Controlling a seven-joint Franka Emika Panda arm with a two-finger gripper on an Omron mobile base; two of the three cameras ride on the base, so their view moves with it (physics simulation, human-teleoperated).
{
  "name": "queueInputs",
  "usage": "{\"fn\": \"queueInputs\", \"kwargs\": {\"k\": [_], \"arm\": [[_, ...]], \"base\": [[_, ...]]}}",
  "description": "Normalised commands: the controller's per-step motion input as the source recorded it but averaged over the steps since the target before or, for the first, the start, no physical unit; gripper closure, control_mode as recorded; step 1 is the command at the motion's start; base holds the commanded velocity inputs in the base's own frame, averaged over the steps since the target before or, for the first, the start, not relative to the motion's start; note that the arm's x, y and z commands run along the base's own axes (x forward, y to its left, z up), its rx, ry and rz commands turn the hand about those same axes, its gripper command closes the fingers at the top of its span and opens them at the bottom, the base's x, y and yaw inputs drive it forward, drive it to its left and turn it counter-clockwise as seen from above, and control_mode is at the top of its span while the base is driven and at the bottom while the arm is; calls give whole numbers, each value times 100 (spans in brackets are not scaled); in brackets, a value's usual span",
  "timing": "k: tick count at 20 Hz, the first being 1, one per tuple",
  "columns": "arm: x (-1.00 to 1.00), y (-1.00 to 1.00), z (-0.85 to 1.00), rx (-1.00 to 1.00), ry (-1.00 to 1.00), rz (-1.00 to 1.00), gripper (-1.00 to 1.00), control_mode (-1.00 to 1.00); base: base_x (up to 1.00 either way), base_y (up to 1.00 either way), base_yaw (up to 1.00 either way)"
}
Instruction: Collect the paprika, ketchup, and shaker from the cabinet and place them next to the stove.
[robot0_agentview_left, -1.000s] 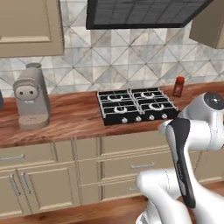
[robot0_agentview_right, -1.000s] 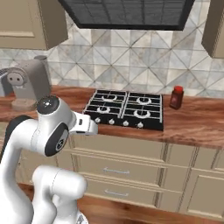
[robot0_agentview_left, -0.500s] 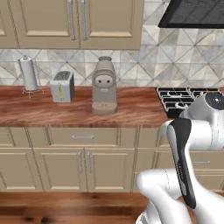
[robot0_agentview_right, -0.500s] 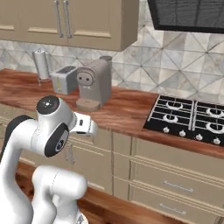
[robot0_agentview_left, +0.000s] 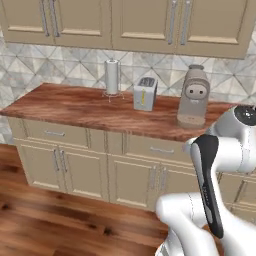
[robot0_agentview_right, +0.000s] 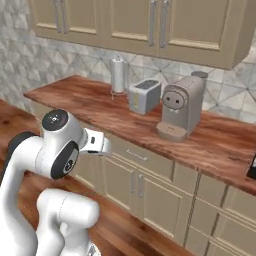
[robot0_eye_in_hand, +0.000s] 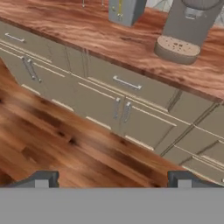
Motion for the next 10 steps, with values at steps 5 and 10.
{"fn": "queueInputs", "kwargs": {"k": [5,10], "arm": [[0,0,0,0,0,0,-100,100],[0,0,0,0,0,0,-100,100]], "base": [[-21,79,44],[-13,85,46]]}}
